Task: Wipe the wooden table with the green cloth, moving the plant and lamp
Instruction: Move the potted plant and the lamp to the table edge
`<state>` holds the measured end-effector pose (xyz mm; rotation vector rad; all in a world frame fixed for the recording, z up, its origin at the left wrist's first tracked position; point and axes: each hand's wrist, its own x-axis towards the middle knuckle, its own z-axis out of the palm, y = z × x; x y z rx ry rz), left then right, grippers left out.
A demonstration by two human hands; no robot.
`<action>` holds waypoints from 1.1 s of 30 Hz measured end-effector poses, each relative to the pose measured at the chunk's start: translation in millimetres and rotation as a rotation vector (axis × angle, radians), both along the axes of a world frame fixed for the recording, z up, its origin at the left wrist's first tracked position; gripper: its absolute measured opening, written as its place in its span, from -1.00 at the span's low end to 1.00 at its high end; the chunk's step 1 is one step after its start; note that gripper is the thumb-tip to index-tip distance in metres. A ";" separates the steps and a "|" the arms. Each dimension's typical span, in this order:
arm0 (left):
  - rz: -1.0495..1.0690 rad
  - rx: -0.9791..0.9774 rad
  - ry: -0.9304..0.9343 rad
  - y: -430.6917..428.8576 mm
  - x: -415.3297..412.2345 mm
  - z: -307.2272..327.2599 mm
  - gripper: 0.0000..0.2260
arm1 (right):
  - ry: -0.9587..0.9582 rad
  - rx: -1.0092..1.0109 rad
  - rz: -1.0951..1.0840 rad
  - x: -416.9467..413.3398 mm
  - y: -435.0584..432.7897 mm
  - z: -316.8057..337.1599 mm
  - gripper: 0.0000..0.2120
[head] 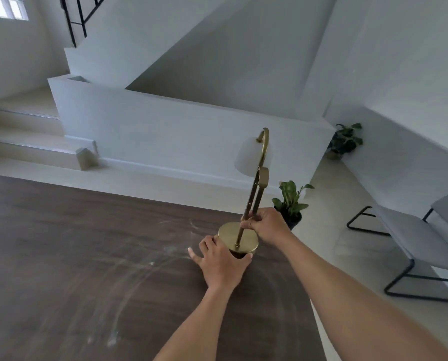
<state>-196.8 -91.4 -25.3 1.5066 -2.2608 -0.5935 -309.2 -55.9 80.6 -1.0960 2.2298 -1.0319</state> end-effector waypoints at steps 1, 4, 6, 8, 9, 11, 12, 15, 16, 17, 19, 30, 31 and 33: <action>-0.001 -0.003 -0.004 -4.6 -9.8 -0.8 -0.14 | 0.011 0.001 -0.005 -9.1 -4.0 -0.6 -0.90; -0.012 -0.005 -0.028 -18.3 -35.9 -4.3 -0.15 | 0.061 0.021 -0.022 -32.2 -15.6 -4.2 -0.93; -0.020 0.000 -0.051 -24.3 -50.6 -6.7 -0.15 | 0.100 0.058 -0.034 -45.0 -23.0 -8.9 -0.92; -0.017 0.012 -0.064 -26.7 -63.1 -9.0 -0.14 | 0.131 0.085 -0.044 -56.7 -29.5 -14.3 -0.97; -0.014 0.015 -0.065 -27.0 -67.9 -10.5 -0.13 | 0.143 0.088 -0.050 -61.0 -31.6 -15.7 -0.95; -0.009 0.016 -0.063 -27.9 -76.5 -14.7 -0.13 | 0.153 0.086 -0.057 -70.0 -34.7 -18.3 -0.91; -0.009 0.016 -0.064 -28.5 -80.0 -16.9 -0.13 | 0.159 0.083 -0.056 -73.6 -35.0 -19.3 -0.90; -0.011 0.005 -0.076 -31.4 -87.1 -22.9 -0.14 | 0.143 0.065 -0.065 -80.0 -32.9 -24.1 -0.91; -0.011 -0.001 -0.078 -32.2 -88.8 -24.3 -0.14 | 0.138 0.061 -0.068 -81.5 -32.0 -26.6 -0.92; -0.013 -0.009 -0.079 -33.4 -90.3 -25.3 -0.14 | 0.135 0.059 -0.072 -82.8 -31.4 -29.1 -0.93; -0.014 -0.021 -0.083 -35.9 -93.0 -27.0 -0.15 | 0.135 0.056 -0.076 -84.5 -31.5 -33.3 -0.91; -0.011 -0.028 -0.095 -40.8 -103.0 -35.6 -0.18 | 0.163 0.031 -0.099 -86.1 -28.5 -53.7 -0.93; -0.011 -0.024 -0.094 -40.5 -103.3 -35.0 -0.17 | 0.167 0.032 -0.098 -85.8 -28.0 -53.6 -0.91; -0.014 -0.002 -0.108 -39.7 -103.7 -32.0 -0.15 | 0.174 0.037 -0.088 -84.5 -25.3 -51.9 -0.87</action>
